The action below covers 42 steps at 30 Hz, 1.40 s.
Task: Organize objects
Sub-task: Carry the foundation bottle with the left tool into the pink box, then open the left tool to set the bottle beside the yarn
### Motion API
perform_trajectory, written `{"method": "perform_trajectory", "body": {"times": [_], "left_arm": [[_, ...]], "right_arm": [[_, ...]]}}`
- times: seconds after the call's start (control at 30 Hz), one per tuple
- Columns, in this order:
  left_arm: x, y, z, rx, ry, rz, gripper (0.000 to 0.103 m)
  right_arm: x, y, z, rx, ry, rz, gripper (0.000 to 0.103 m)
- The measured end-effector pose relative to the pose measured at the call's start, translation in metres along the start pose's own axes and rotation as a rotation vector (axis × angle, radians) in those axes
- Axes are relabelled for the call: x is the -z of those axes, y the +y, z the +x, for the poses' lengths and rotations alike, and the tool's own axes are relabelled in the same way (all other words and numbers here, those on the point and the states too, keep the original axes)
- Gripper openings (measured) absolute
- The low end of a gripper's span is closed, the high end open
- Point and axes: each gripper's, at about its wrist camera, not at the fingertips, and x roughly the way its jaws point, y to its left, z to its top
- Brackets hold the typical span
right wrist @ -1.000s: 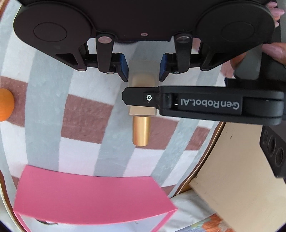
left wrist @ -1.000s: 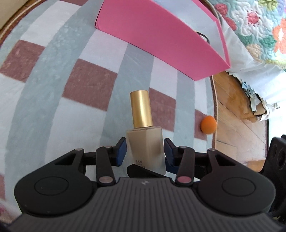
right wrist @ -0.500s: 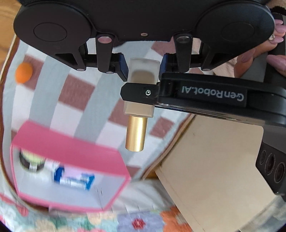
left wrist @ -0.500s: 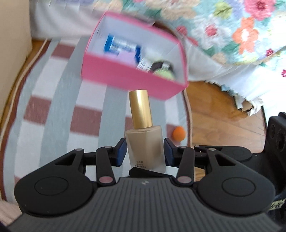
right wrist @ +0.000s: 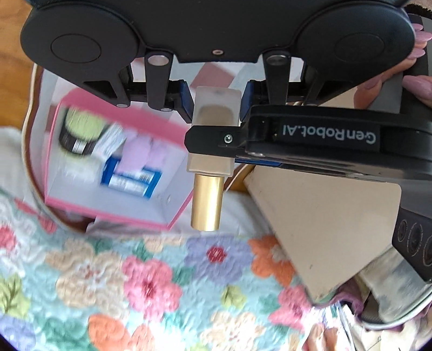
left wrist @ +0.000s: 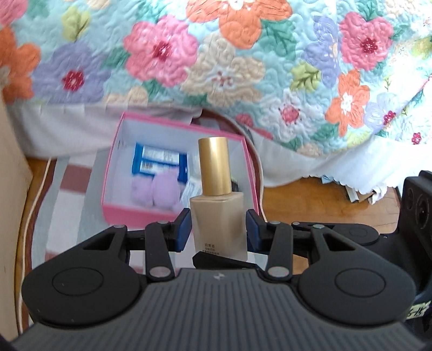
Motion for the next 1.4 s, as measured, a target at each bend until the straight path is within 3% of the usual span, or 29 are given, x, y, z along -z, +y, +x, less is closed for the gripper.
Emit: {"method": "perform_trajectory", "body": {"times": [0.27, 0.53, 0.67, 0.77, 0.87, 1.13, 1.27, 1.33, 1.4], "left_arm": [[-0.048, -0.002, 0.074, -0.038, 0.057, 0.013, 0.043], [-0.055, 0.023, 0.149, -0.041, 0.098, 0.0, 0.043], [-0.053, 0.051, 0.184, -0.012, 0.11, -0.078, 0.043], [-0.053, 0.076, 0.217, 0.011, 0.145, -0.216, 0.043], [-0.051, 0.085, 0.242, -0.001, 0.175, -0.238, 0.043], [-0.042, 0.099, 0.271, 0.034, 0.2, -0.272, 0.044], [-0.038, 0.104, 0.269, 0.056, 0.212, -0.344, 0.035], [-0.04, 0.1, 0.267, 0.041, 0.214, -0.324, 0.032], [-0.041, 0.092, 0.26, -0.02, 0.203, -0.268, 0.032]], "right_arm": [[-0.043, -0.05, 0.035, 0.066, 0.038, 0.054, 0.042], [-0.057, -0.098, 0.093, 0.083, 0.123, 0.155, 0.041], [-0.056, -0.116, 0.128, 0.101, 0.161, 0.183, 0.041], [-0.052, -0.126, 0.154, 0.133, 0.177, 0.164, 0.041], [-0.048, -0.139, 0.178, 0.157, 0.201, 0.185, 0.041], [-0.038, -0.155, 0.205, 0.214, 0.232, 0.225, 0.04], [-0.033, -0.154, 0.212, 0.292, 0.233, 0.187, 0.041], [-0.03, -0.157, 0.212, 0.285, 0.214, 0.185, 0.041], [-0.03, -0.157, 0.209, 0.265, 0.202, 0.185, 0.043]]}}
